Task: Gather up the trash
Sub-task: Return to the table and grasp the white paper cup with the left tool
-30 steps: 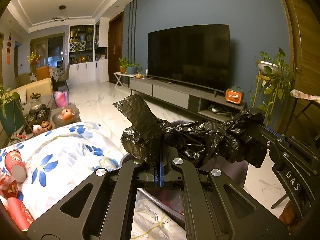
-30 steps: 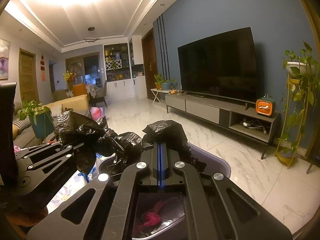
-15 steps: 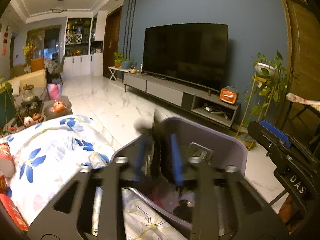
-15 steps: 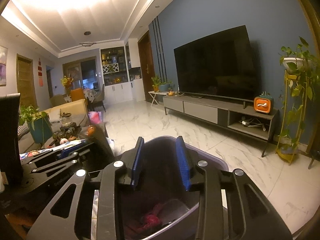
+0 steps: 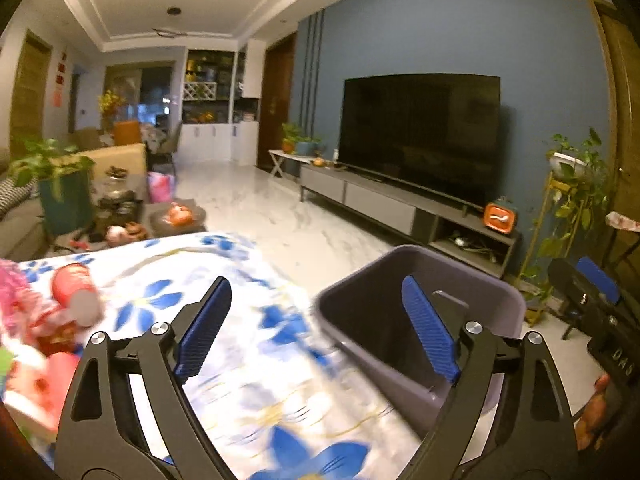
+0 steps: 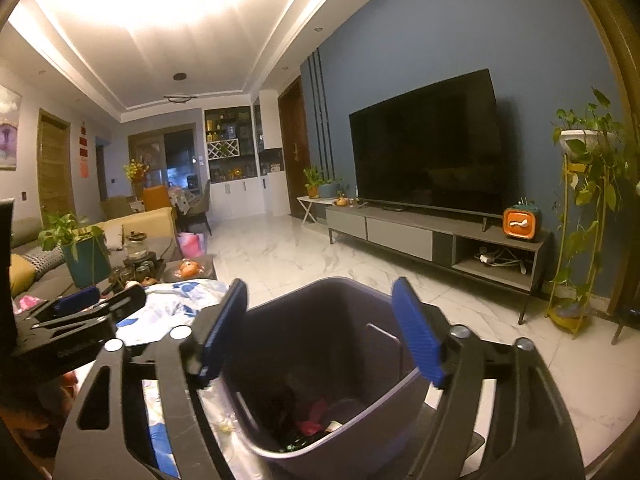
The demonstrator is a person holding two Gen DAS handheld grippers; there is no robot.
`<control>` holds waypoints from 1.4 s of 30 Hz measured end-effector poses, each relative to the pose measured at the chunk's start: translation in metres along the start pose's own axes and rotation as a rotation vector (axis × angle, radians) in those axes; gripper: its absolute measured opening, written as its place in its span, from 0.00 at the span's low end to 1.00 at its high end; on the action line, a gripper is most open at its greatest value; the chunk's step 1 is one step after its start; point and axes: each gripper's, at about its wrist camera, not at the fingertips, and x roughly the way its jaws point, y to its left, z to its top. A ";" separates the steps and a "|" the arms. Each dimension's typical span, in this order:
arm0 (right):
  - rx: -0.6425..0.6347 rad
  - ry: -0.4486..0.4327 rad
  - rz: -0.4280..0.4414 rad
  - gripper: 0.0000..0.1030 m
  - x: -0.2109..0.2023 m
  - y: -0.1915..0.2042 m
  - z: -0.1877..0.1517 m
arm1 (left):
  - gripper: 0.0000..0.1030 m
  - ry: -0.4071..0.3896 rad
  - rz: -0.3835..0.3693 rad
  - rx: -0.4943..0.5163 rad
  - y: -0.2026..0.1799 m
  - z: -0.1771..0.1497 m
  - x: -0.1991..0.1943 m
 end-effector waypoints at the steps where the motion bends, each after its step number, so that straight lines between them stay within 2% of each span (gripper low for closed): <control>1: -0.007 -0.004 0.005 0.75 -0.002 0.004 0.000 | 0.84 -0.002 0.018 0.000 0.004 -0.002 -0.005; 6: -0.036 -0.018 0.040 0.77 -0.015 0.023 -0.003 | 0.84 0.009 0.121 -0.025 0.040 -0.015 -0.042; 11: -0.055 -0.006 0.111 0.77 -0.026 0.052 -0.012 | 0.84 -0.012 0.228 -0.073 0.082 -0.027 -0.083; 21: -0.139 0.065 0.269 0.77 -0.026 0.138 -0.051 | 0.84 -0.018 0.462 -0.203 0.174 -0.071 -0.157; 24: -0.156 0.090 0.300 0.77 -0.023 0.163 -0.063 | 0.84 -0.013 0.506 -0.225 0.195 -0.083 -0.177; 28: -0.178 0.125 0.335 0.76 -0.021 0.189 -0.077 | 0.84 -0.020 0.542 -0.241 0.211 -0.091 -0.192; 42: -0.299 0.259 0.412 0.62 0.010 0.241 -0.110 | 0.84 -0.013 0.516 -0.239 0.219 -0.098 -0.188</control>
